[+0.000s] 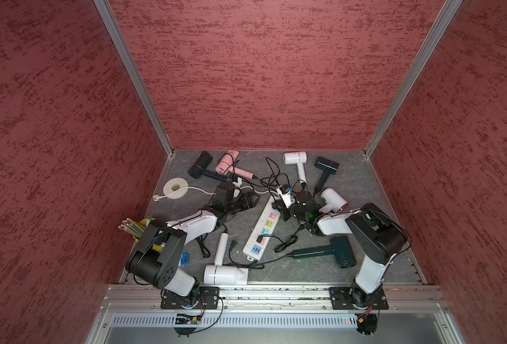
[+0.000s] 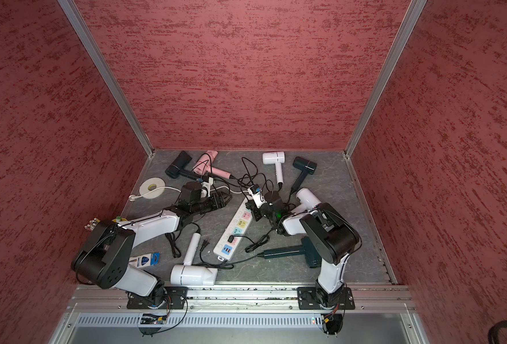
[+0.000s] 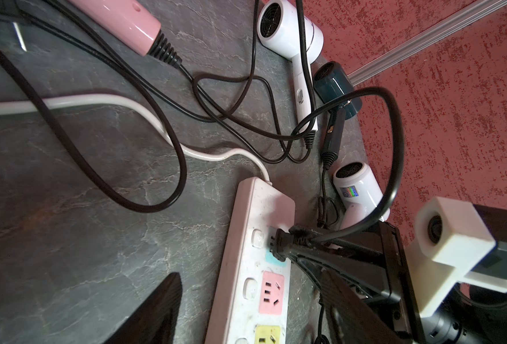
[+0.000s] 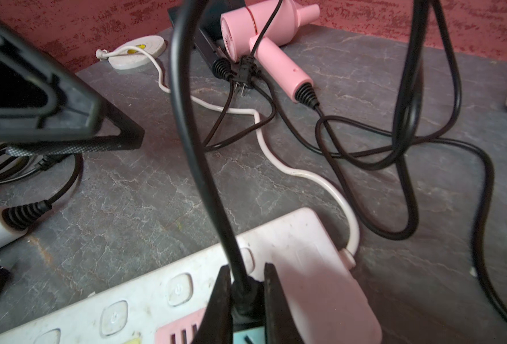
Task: Charge the blow dryers
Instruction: Insert the plug into the socket.
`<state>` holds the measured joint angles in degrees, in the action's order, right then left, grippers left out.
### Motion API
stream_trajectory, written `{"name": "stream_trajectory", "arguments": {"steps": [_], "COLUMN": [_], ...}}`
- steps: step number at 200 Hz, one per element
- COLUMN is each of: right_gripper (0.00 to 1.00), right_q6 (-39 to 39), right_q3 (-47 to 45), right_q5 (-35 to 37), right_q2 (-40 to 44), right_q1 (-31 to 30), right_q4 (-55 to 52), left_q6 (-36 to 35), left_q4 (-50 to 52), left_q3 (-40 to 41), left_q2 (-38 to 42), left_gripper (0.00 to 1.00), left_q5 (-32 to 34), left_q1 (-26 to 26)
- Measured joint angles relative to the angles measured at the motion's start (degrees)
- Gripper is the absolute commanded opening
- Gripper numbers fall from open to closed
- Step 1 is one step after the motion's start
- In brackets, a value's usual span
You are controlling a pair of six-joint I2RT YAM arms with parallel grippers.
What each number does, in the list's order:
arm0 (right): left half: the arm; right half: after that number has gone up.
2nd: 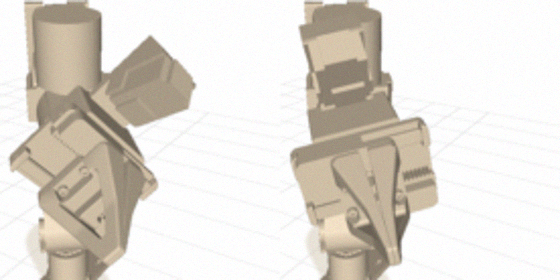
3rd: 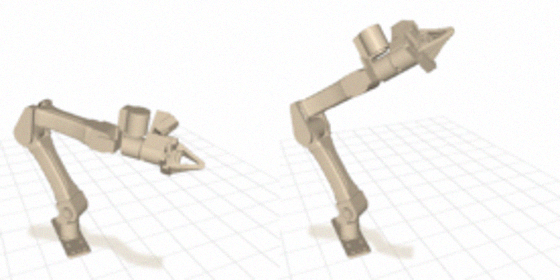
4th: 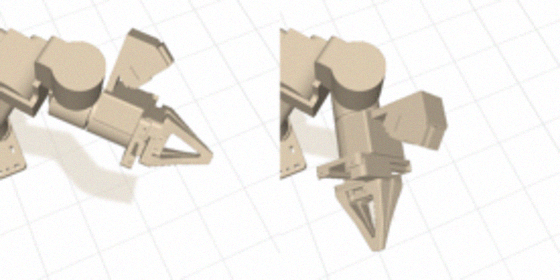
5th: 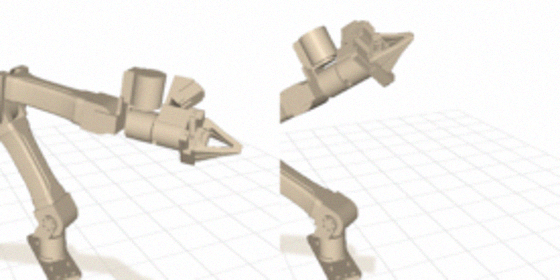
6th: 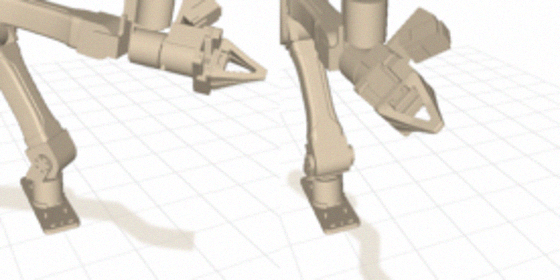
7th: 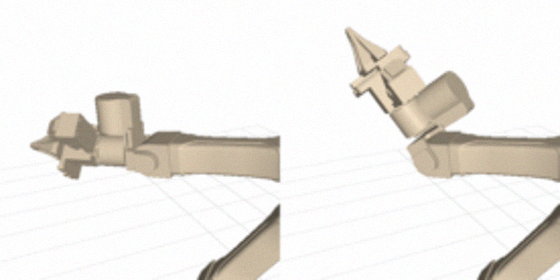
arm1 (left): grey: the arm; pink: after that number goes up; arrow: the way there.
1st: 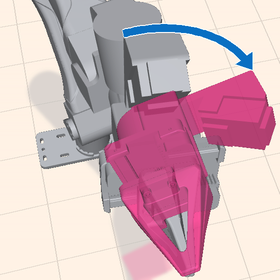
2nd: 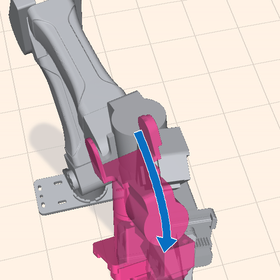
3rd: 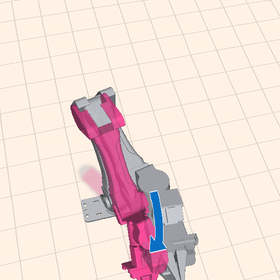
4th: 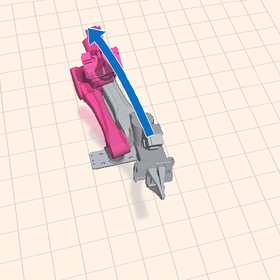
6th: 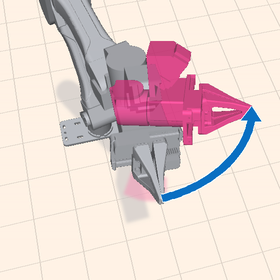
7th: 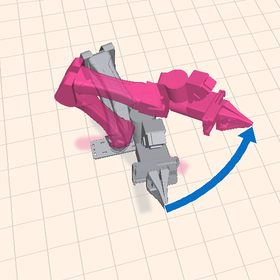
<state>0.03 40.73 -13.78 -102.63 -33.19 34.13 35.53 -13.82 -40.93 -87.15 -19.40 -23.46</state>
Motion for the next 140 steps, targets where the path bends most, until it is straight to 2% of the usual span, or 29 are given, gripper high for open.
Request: {"name": "stream_trajectory", "arguments": {"steps": [47,140], "right_gripper": [0.00,0.00], "right_q6": [-0.3,1.7], "right_q3": [-0.6,-3.0], "right_q5": [0.0,0.3], "right_q2": [2.4,0.0], "right_q1": [-0.6,-0.7], "right_q4": [-4.1,4.2], "left_q6": [0.0,0.0], "left_q4": [0.0,0.0], "left_q3": [0.0,0.0], "left_q2": [0.0,0.6], "left_gripper": [0.75,0.75], "left_q5": [0.0,0.0], "left_q1": [0.0,0.0]}}
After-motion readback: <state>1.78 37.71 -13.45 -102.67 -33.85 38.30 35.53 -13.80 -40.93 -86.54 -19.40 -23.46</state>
